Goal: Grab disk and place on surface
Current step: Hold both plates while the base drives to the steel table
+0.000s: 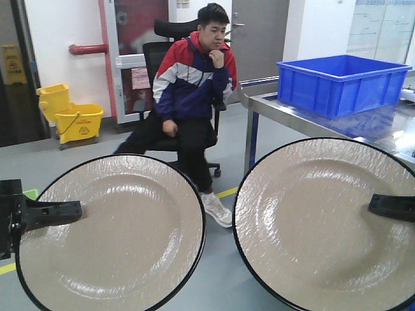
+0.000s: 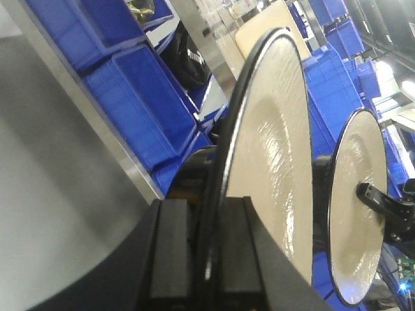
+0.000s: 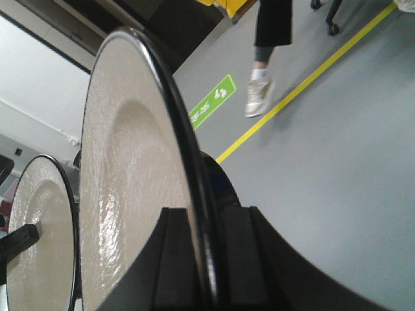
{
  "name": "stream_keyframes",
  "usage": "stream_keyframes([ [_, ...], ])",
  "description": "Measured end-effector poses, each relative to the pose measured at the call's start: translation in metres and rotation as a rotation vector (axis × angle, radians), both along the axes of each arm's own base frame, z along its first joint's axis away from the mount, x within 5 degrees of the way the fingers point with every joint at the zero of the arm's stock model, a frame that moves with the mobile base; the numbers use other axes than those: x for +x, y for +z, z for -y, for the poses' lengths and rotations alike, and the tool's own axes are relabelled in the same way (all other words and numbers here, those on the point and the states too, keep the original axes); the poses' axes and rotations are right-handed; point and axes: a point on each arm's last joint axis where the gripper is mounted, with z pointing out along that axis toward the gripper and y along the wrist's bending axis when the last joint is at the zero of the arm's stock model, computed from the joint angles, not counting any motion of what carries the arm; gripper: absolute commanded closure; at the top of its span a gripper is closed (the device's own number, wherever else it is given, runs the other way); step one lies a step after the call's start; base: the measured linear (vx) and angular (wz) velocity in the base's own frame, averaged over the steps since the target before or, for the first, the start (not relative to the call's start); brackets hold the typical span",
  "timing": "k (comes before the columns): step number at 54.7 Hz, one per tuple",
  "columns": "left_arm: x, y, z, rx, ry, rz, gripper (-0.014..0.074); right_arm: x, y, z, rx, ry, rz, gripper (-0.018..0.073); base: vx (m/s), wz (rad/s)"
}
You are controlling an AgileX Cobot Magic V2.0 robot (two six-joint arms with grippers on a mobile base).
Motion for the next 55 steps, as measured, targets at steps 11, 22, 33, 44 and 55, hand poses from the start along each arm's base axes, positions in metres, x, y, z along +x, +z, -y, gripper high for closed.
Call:
stream_keyframes([
  [11, 0.0000, 0.0000, 0.0000, 0.000, 0.000, 0.000, 0.0597, 0.0000, 0.0000, -0.0001, 0.000, 0.001, 0.000, 0.0568, 0.48, -0.25],
  [22, 0.0002, -0.0001, -0.0002, 0.001, 0.003, 0.000, 0.0597, -0.0001, 0.0000, -0.0001, 0.000, 0.001, 0.000, 0.0568, 0.48, -0.43],
  [33, 0.0004, -0.0002, -0.0003, 0.002, 0.006, 0.000, 0.0597, 0.0000, 0.0000, 0.0000, 0.000, 0.000, 0.000, 0.0568, 0.47, -0.61],
  [44, 0.0005, -0.0002, -0.0004, 0.003, 0.007, 0.000, 0.0597, 0.0000, 0.0000, 0.0000, 0.000, 0.000, 0.000, 0.0568, 0.44, -0.63],
  [55, 0.0005, -0.0002, -0.0004, 0.003, 0.007, 0.000, 0.0597, 0.0000, 0.0000, 0.0001, 0.000, -0.001, 0.000, 0.0568, 0.42, -0.57],
])
